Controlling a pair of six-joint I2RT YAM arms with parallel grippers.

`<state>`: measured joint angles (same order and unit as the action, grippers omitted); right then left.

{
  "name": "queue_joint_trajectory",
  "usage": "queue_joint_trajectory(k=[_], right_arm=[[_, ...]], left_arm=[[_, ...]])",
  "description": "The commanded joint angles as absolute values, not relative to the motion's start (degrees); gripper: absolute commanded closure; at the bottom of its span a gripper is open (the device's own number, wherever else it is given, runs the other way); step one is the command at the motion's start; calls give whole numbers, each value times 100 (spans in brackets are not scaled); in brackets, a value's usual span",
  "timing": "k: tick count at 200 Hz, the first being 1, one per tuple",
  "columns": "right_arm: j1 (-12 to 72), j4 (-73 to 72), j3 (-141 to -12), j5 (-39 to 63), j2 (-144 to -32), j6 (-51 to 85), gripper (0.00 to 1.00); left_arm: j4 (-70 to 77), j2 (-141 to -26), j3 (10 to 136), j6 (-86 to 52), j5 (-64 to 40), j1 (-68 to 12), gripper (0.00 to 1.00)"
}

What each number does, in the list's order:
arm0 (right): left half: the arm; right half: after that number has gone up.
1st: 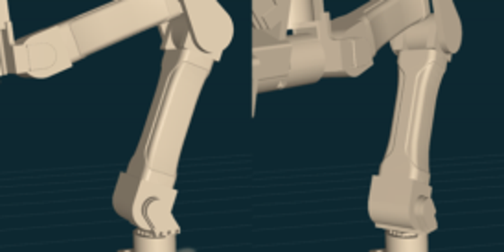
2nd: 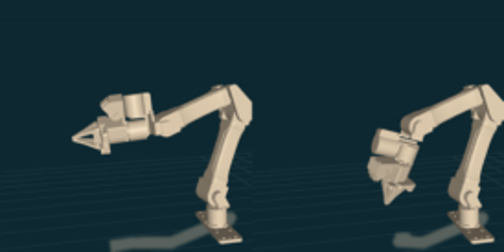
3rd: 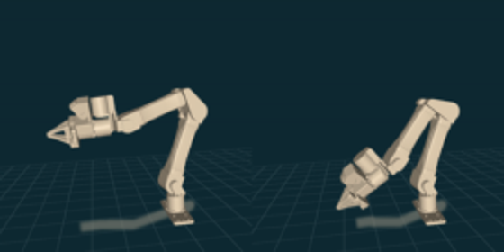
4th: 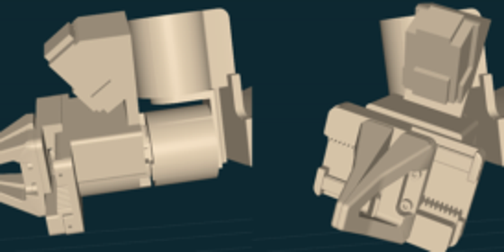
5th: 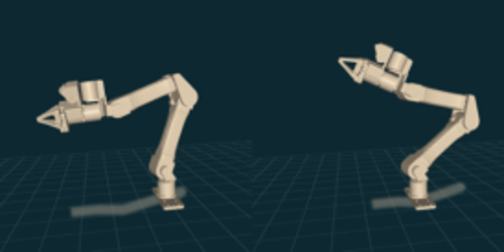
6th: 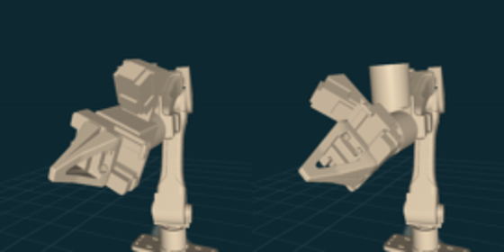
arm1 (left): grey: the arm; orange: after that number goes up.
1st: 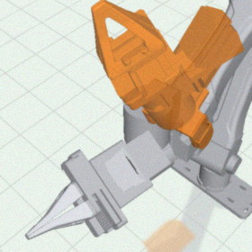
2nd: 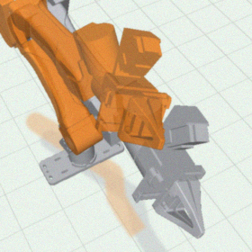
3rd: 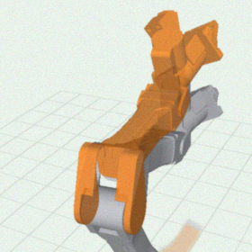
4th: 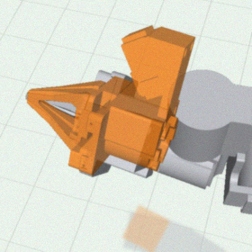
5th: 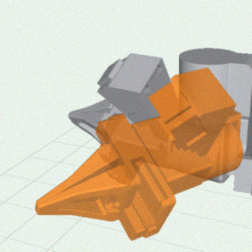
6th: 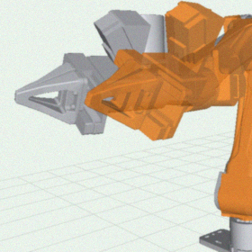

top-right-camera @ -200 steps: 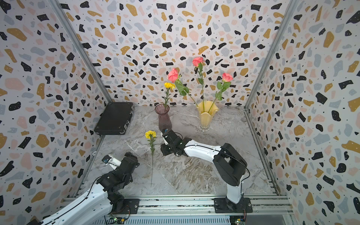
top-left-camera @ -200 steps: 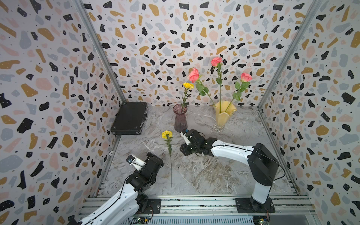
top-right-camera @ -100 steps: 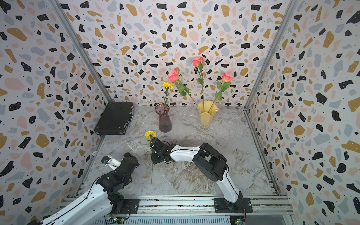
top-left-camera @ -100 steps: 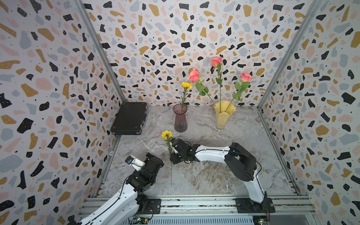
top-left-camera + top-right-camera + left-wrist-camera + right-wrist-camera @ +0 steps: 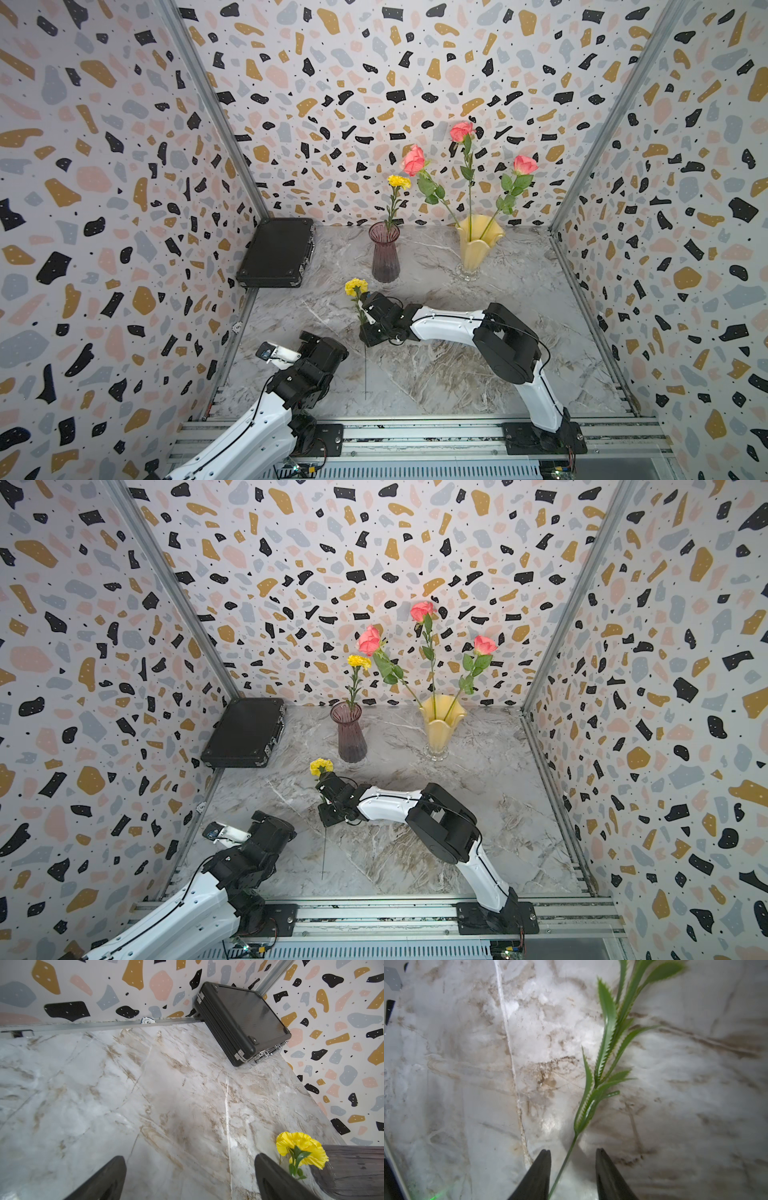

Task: Arrange the flowers in different vases according to their colors
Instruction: Pick up the flower at the center of the board.

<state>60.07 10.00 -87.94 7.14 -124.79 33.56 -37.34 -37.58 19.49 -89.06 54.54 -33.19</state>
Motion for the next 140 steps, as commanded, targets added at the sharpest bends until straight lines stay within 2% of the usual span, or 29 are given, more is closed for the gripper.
queue_joint_trajectory(k=[1,31,49,71,100,140], right_arm=[[6016,1301,-9005,823,-12616,3287,60],[6012,1505,-9062,564,-12696,3212,62],[6003,1635,-9011,372,-12642,3214,70],[5986,1670,-8859,232,-12445,3211,86],[5881,1686,-8841,490,-12076,2774,100],[5626,1854,-8401,365,-10810,1853,100]], left_arm=[[-3901,-3682,2182,-8550,5769,-3335,1],[-4014,-3726,2154,-8719,5886,-3334,0],[-3978,-3738,2162,-8728,5833,-3332,1],[-3761,-3716,2121,-8494,5785,-3335,1],[-2551,-3465,1941,-6710,5325,-3338,1],[-456,-3099,1369,-4678,3509,-3331,1]])
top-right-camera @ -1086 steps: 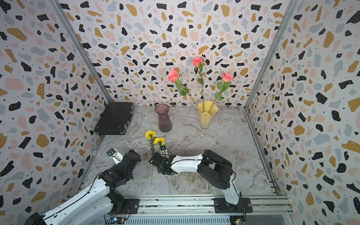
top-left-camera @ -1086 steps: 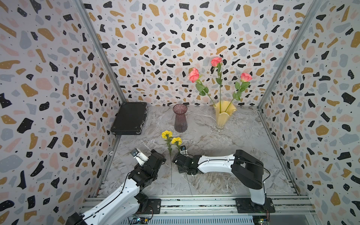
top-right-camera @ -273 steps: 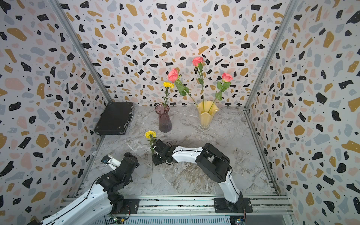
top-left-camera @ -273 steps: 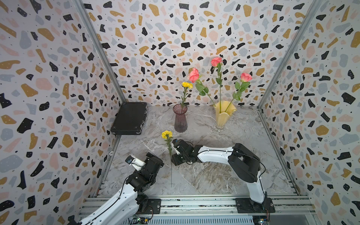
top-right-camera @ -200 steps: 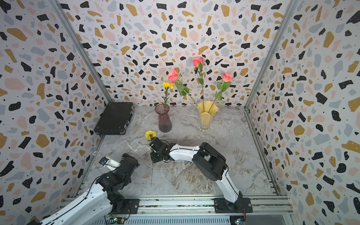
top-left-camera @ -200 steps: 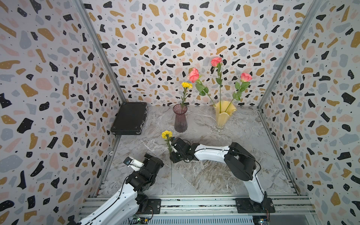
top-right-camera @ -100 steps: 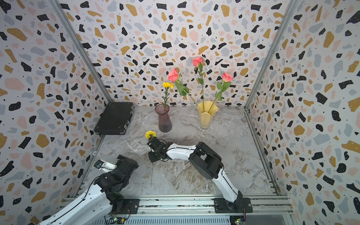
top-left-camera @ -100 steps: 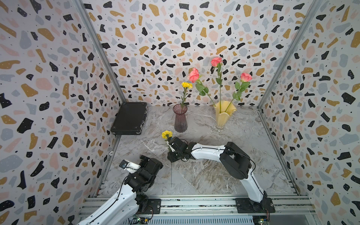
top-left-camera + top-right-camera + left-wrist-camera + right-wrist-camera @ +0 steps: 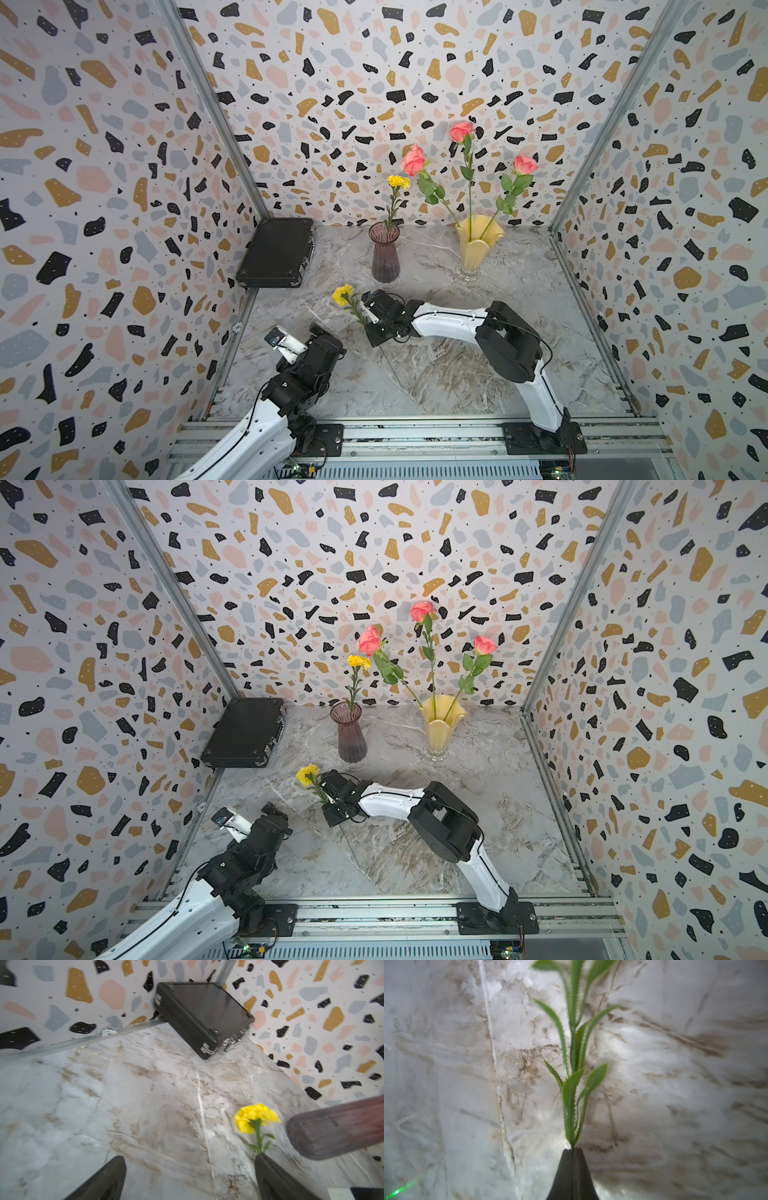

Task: Arrange the flowers in different vases according to their colors
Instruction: Pick up the flower at the center of the board.

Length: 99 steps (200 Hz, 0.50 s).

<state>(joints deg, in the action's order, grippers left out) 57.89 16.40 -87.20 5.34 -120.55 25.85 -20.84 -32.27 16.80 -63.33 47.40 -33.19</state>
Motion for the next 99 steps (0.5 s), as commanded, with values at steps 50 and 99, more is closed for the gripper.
queue_joint_trajectory(k=[50,99], right_arm=[[5625,-199,-5650,-1649,-8789,1276,100],[5624,-1911,-4073,-2990,-7953,868,100]], left_arm=[[1959,-4210,1088,-5023,2352,-3686,1],[2055,-6015,2456,-3045,2179,-4359,1]])
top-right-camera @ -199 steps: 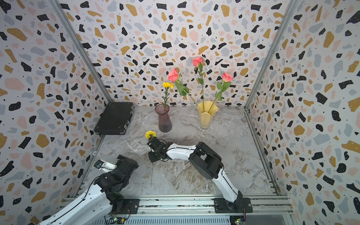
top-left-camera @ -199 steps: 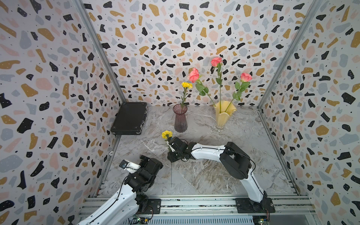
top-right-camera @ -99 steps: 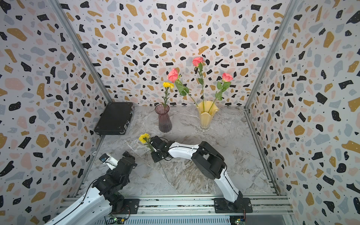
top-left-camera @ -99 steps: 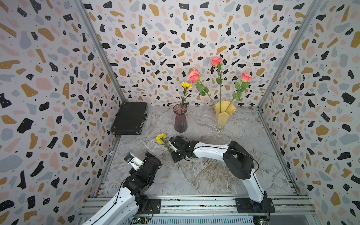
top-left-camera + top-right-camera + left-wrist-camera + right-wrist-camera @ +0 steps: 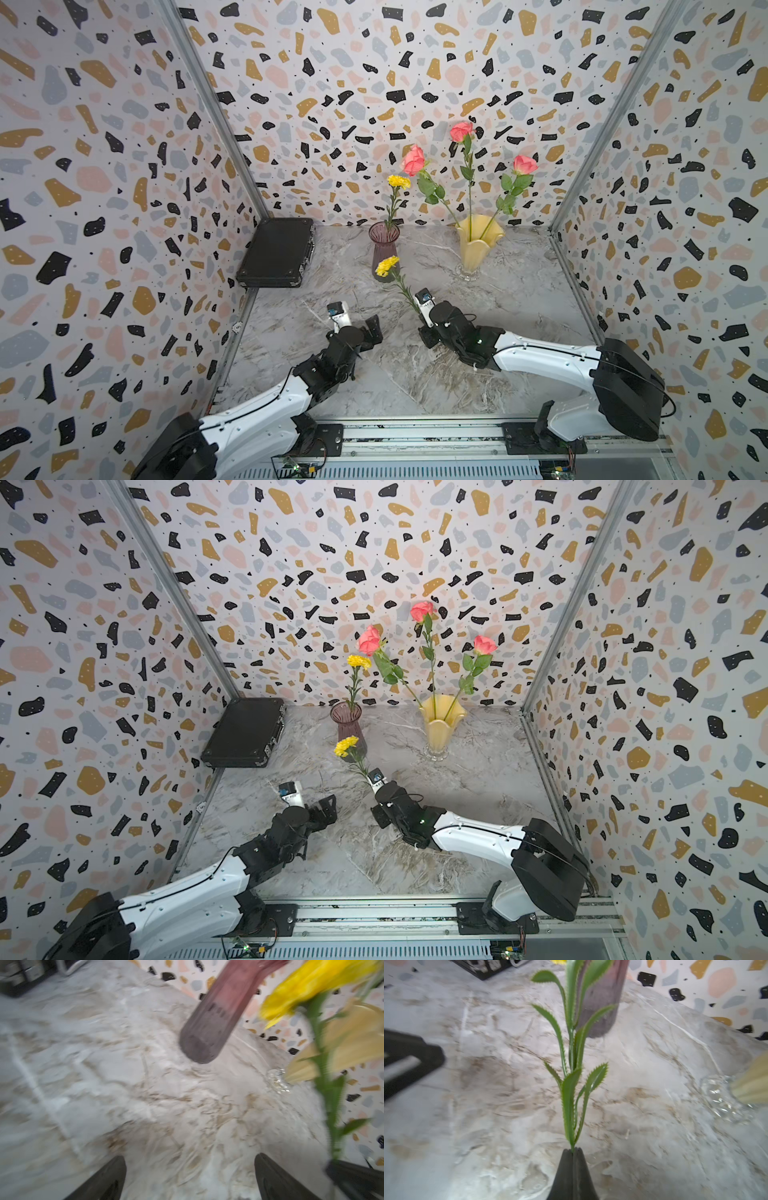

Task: Arrange the flowers in different vases according to their colors
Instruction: Pick up the flower at the center of the board.

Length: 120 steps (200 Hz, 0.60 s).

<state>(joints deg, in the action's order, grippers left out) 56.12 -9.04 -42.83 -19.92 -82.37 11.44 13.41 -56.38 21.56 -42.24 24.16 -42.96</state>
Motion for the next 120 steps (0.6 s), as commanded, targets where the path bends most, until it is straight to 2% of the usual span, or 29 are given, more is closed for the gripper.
queue_joint_trajectory(k=[1,15,41,74,93,109,120], right_arm=[[5624,-1905,-4071,-3007,-7945,865,100],[5622,-1917,-4010,-3356,-7846,822,100],[5620,-2208,-3814,-3779,-7731,685,100],[5614,-2348,-3752,-3848,-7735,586,100],[5611,-2347,-3753,-3867,-7743,558,100],[5618,-2408,-3718,-3809,-7768,508,100],[5622,-2419,-3706,-3603,-7740,472,100]], left_arm=[[2078,-6035,2441,-3030,2188,-4359,1],[2556,-6207,2201,-3191,2464,-4316,1],[2368,-6082,2267,-3176,2424,-4307,1],[2122,-6088,2372,-3041,2472,-4302,1],[2319,-5997,2184,-2980,2891,-4306,1],[2312,-5970,2125,-2740,3300,-4305,1],[2435,-5959,2152,-2257,3113,-4304,1]])
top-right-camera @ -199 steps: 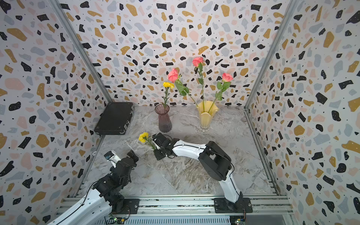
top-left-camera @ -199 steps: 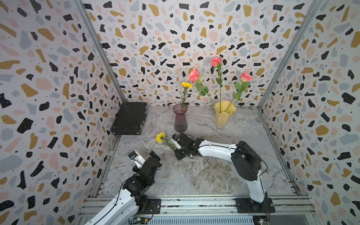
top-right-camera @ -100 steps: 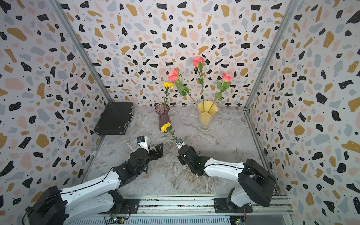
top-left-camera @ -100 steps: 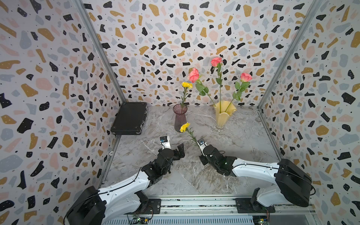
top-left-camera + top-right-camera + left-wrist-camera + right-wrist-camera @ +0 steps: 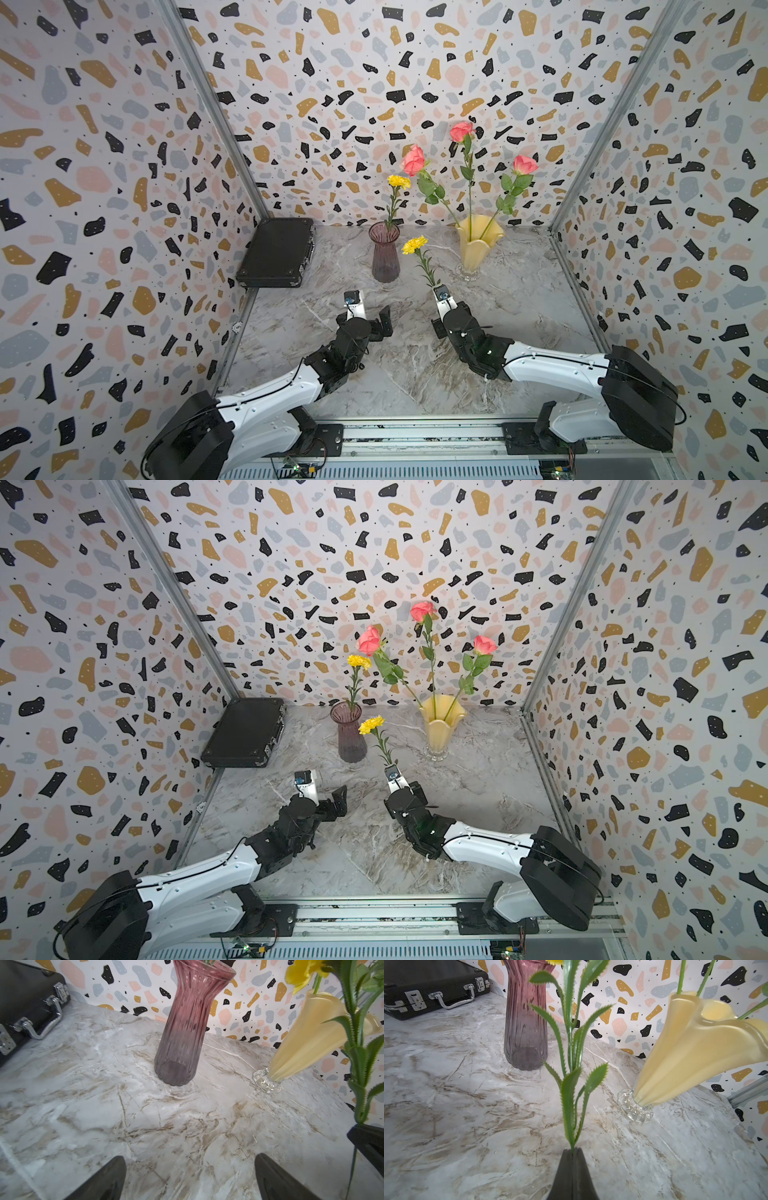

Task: Arrange the flowers in different vases according to their colors
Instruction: Pick up the flower at the center of the board, then insert the flower into the vase.

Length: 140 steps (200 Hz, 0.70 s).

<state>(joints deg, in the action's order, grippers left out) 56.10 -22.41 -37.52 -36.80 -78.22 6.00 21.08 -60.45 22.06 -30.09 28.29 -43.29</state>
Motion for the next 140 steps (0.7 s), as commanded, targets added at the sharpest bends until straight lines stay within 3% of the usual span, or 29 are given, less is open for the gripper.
queue_joint_trajectory(k=[1,37,69,140], right_arm=[[5619,-2414,-3707,-3577,-7737,469,100],[5616,-2223,-4082,-2830,-7792,351,100],[5613,-1389,-5203,-3045,-8052,195,100],[5283,-1410,-8200,-2621,-9398,-646,100]], left_arm=[[2448,-5963,2157,-2201,3064,-4305,1],[1695,-6105,2677,-1822,2750,-4307,1],[1862,-6256,2628,-1996,2743,-4315,1],[1420,-6170,2830,-1704,2391,-4312,1]])
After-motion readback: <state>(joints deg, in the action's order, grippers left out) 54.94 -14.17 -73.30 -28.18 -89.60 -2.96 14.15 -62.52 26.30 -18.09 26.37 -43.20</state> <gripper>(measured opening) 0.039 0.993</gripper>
